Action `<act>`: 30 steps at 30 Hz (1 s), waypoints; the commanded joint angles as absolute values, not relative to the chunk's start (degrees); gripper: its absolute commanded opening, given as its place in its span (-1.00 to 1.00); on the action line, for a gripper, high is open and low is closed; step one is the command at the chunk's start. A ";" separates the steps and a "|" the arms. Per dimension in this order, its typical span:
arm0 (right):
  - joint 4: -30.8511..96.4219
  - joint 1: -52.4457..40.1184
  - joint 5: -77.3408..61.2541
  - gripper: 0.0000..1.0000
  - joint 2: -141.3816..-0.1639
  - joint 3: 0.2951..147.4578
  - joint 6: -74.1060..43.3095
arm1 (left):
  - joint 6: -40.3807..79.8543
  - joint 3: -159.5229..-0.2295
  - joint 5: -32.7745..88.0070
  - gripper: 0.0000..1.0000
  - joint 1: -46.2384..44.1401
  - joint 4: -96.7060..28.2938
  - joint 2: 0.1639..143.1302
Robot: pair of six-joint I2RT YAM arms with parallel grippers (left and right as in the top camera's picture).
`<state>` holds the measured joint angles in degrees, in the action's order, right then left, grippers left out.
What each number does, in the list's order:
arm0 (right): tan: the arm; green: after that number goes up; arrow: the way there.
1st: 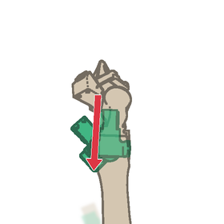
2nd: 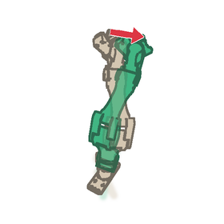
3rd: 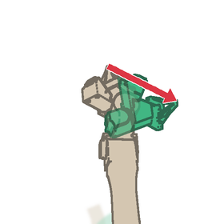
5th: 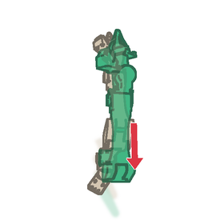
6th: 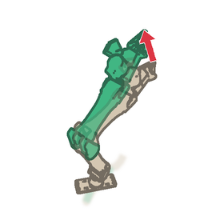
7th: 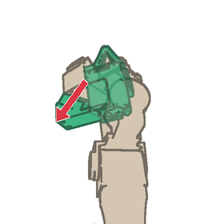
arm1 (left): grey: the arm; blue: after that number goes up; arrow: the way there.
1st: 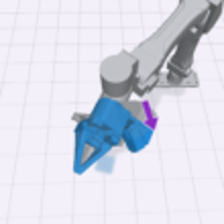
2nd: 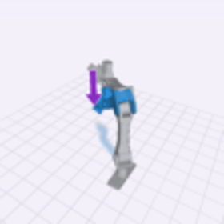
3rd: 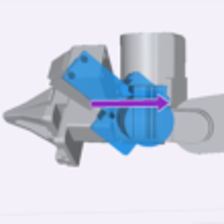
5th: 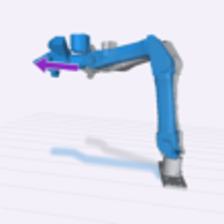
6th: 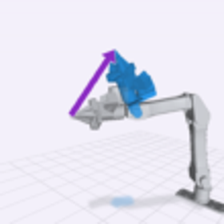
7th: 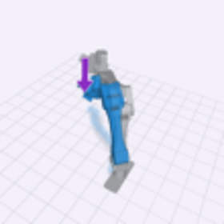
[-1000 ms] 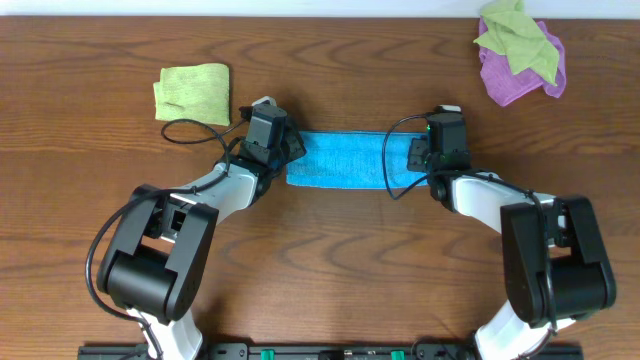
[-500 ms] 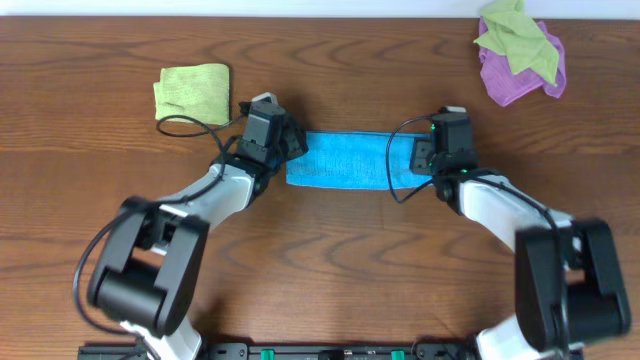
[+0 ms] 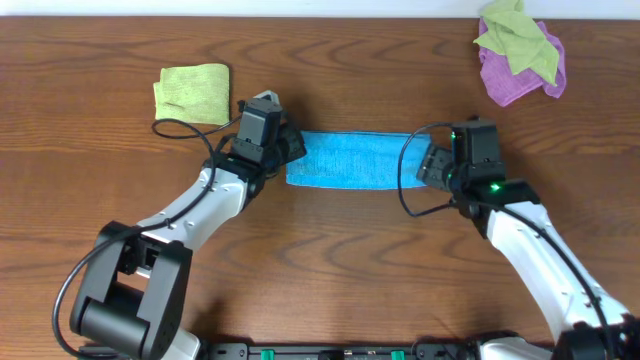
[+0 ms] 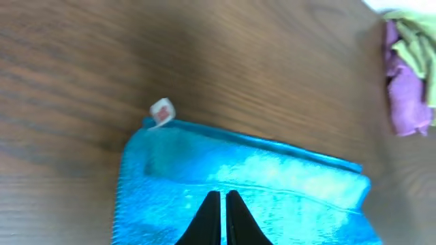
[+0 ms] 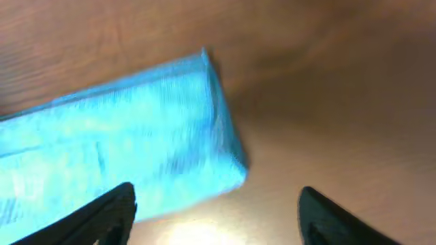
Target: Fold the cloth
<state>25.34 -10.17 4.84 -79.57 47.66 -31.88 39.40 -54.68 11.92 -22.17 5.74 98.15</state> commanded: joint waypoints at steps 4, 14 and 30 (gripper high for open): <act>31.09 -9.63 -4.99 0.61 -78.98 47.99 -48.73 | 41.19 -55.68 10.46 -0.88 -23.68 8.25 101.82; 31.03 -9.82 -3.53 0.62 -79.50 45.74 -52.16 | 41.28 -60.45 10.50 -0.88 -23.83 9.06 110.93; 10.00 -9.82 -2.39 0.56 -80.79 32.12 -58.33 | 40.27 -62.02 10.11 -0.88 -23.81 4.45 114.76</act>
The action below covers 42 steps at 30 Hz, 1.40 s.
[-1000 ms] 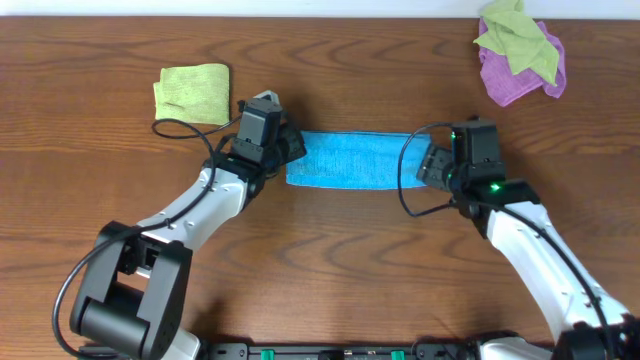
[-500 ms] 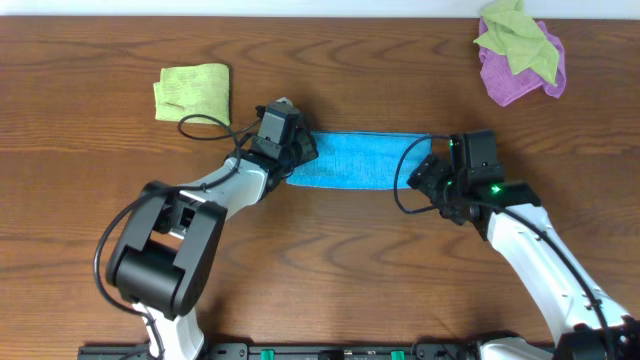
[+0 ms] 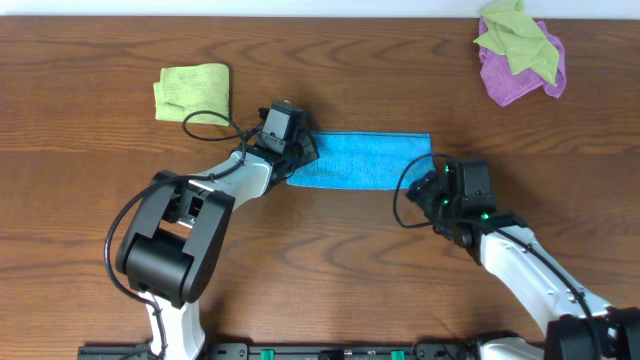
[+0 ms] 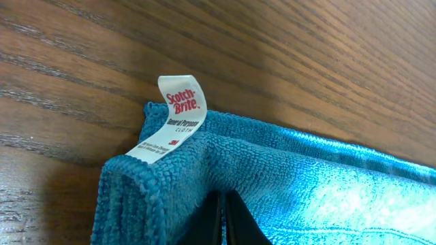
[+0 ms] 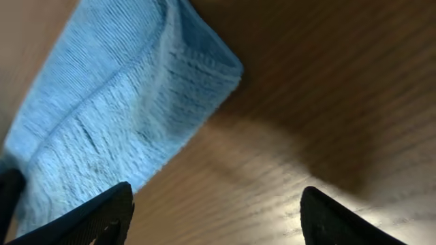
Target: Fold the cloth
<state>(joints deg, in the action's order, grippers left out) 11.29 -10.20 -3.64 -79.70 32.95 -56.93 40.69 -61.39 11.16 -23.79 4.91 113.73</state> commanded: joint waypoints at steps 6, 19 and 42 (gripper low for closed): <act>0.19 -9.82 -1.76 0.50 -88.79 32.12 -58.30 | 40.25 -62.00 10.11 -0.88 -23.81 4.27 114.76; -11.14 -9.82 0.95 0.21 -98.48 32.12 -58.19 | 40.25 -62.02 10.13 -0.88 -23.81 4.27 114.76; -8.75 -15.62 0.10 -0.97 -91.85 39.07 -30.50 | 38.54 -62.02 10.11 -0.88 -23.59 3.03 114.74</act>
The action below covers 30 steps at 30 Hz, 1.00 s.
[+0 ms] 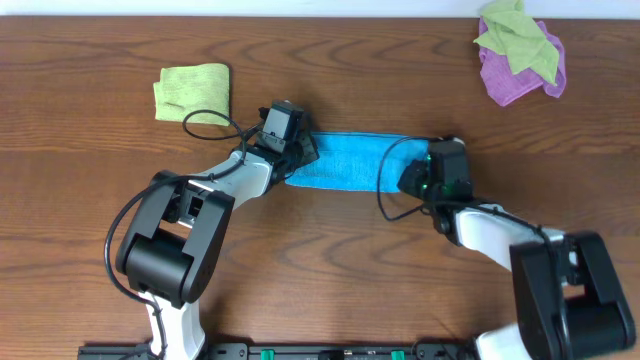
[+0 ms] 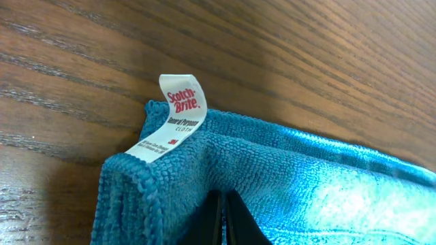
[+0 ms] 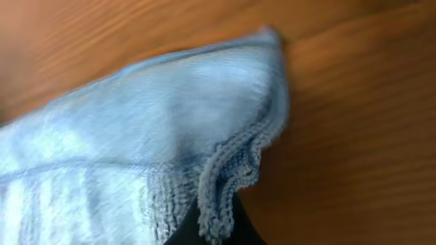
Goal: Fold the cloth
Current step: 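Fold the right end of the strip leftward onto the left gripper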
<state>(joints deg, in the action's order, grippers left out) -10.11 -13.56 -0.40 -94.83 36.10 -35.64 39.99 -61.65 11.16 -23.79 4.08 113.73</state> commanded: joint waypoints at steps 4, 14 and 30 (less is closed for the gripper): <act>-5.26 -17.39 1.50 -0.97 -90.08 42.48 -28.16 | 38.54 -62.06 10.13 -0.88 -23.59 3.03 114.65; -1.10 -20.56 1.48 -0.97 -90.00 49.80 -24.05 | 37.41 -63.90 10.37 -0.88 -23.59 1.17 114.61; 0.36 -28.99 1.15 -0.98 -90.00 51.13 -20.69 | 37.23 -65.87 10.52 -0.88 -21.10 -0.80 113.01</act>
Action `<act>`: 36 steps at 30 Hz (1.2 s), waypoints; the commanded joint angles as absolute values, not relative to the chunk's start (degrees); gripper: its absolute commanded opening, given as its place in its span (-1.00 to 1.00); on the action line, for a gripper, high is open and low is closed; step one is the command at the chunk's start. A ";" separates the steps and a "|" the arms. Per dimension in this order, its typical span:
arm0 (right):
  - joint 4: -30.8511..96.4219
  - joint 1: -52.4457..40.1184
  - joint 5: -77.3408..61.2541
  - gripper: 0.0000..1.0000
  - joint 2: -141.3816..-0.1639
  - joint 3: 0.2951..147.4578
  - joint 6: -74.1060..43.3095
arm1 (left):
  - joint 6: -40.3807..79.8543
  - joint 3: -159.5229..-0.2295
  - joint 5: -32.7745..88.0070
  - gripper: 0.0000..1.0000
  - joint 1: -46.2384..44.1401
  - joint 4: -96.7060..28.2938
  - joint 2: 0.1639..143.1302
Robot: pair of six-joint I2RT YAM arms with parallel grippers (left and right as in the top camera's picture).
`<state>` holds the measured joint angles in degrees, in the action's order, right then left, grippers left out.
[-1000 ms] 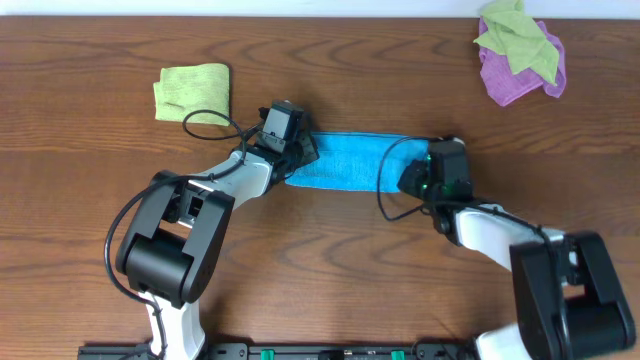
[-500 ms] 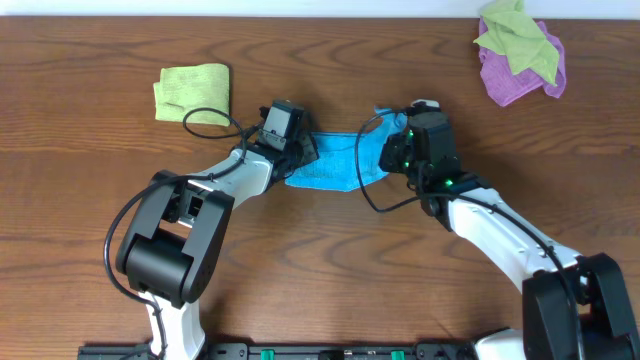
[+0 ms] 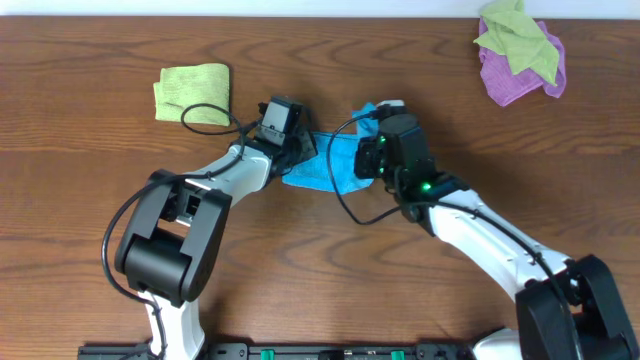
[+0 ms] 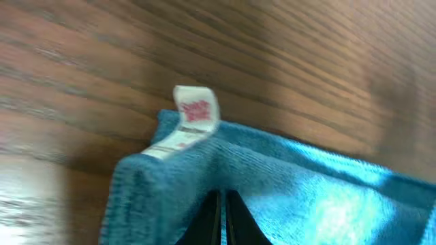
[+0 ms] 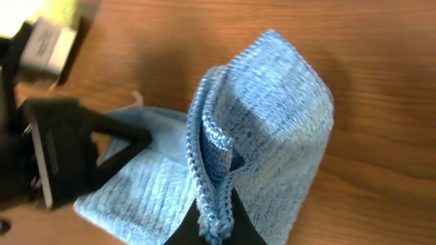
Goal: Fold the cloth
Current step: 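Fold the right end of the strip leftward onto the left gripper, then release the folded blue cloth and withdraw both grippers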
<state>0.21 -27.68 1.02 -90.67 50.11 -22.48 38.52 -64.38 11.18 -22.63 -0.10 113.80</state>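
The blue cloth [image 3: 330, 172] lies in the middle of the table, shortened and bunched. Its left end carries a white tag [image 4: 194, 110]. My left gripper [image 3: 298, 152] is shut on that left end, its closed fingertips [image 4: 223, 203] sunk into the blue pile. My right gripper [image 3: 368, 158] is shut on the cloth's right end, which stands raised as a doubled flap [image 5: 272, 102] over the rest of the cloth. The hemmed edge [image 5: 212, 204] sits pinched between the right fingers. In the right wrist view the left gripper [image 5: 75, 146] shows close by at the left.
A folded yellow-green cloth [image 3: 192, 92] lies at the back left. A purple and green pile of cloths [image 3: 520, 48] sits at the back right corner. Black cables loop beside both wrists. The brown wooden table [image 3: 100, 290] extends in front of the arms.
My right gripper, shut on the cloth's right end, has moved left and up, and the end is now raised over the middle of the cloth. The left gripper still holds the tagged end.
At first the cloth lay as a long flat strip, my left gripper shut on its left end and the right one open at its right end. The right gripper then stayed open beside that end, later shut on it, and now holds it near the left gripper.
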 commanded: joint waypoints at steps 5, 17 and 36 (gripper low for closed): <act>0.14 -30.44 1.17 -0.98 -90.02 51.16 -20.67 | 36.69 -65.87 10.55 -0.88 -18.50 -2.31 110.37; -0.78 -34.35 2.98 -0.97 -92.68 54.22 -19.22 | 31.18 -65.87 9.04 -0.88 -15.64 -7.11 104.03; 0.43 -39.57 3.11 -0.97 -106.21 63.59 -19.68 | 26.74 -65.84 4.05 -0.88 -6.66 -15.86 92.44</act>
